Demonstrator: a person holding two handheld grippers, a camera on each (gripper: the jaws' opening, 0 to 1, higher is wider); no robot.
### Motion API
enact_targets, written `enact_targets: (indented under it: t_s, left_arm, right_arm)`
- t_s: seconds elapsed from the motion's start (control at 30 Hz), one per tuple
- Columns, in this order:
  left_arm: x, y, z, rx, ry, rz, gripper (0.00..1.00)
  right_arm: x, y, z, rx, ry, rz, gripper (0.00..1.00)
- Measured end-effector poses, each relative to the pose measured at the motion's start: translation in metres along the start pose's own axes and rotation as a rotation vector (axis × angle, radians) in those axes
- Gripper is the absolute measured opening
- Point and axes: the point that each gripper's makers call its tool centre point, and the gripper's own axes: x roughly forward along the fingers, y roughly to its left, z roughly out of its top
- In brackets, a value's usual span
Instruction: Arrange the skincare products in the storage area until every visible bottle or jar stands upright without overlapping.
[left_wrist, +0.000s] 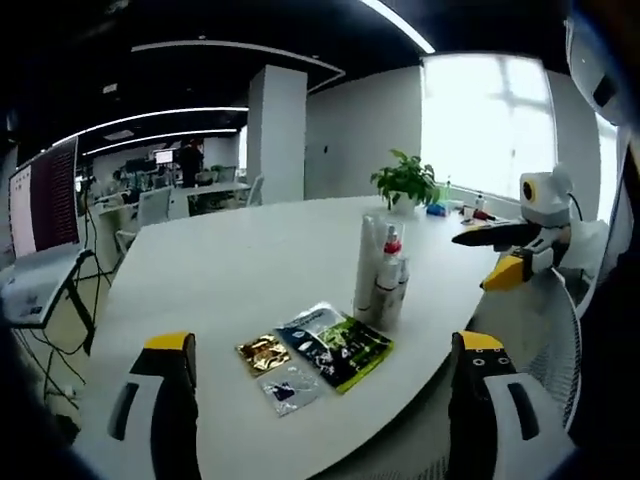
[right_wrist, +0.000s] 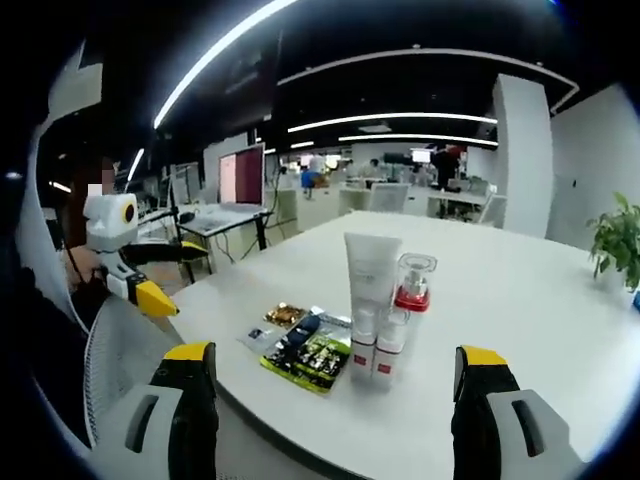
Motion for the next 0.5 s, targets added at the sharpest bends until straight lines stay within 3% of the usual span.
enact_targets:
  t_s: [0.03,0.07,0.1,0.17,0.37,0.4,0.5]
  left_arm:
    - [0.000,-0.004,0.002,0.001,-0.010,-0.001,0.99]
    - [0.002,-0.007,0.012,0.008,-0.070,0.014,0.99]
    - [0.002,-0.008,0.015,0.010,-0.086,0.017,0.99]
    - [0.000,-0.013,0.018,0.081,-0.082,0.018,0.99]
    - [0.002,-0.014,0.018,0.019,-0.050,0.023,0.99]
    - [0.001,-0.015,0.020,0.013,-0.067,0.021,0.99]
    - [-0.001,-0.009,0.037,0.044,-0.147,0.098,0.99]
  right_arm:
    - [0.000,0.002,0.002,-0.011,-0.002,0.002,1.00]
    - [0.000,0.004,0.002,-0.011,-0.001,0.009,1.00]
    - [-0.001,0.003,0.000,0.001,0.002,0.007,1.00]
    - [-0.004,0.002,0.002,0.009,-0.012,0.004,1.00]
    - [-0.007,-0.001,0.006,0.018,-0.044,-0.003,1.00]
    - [-0.007,-0.001,0.005,0.010,-0.043,-0.002,1.00]
    - [-0.009,-0.004,0.001,-0.030,-0.036,-0.021,1.00]
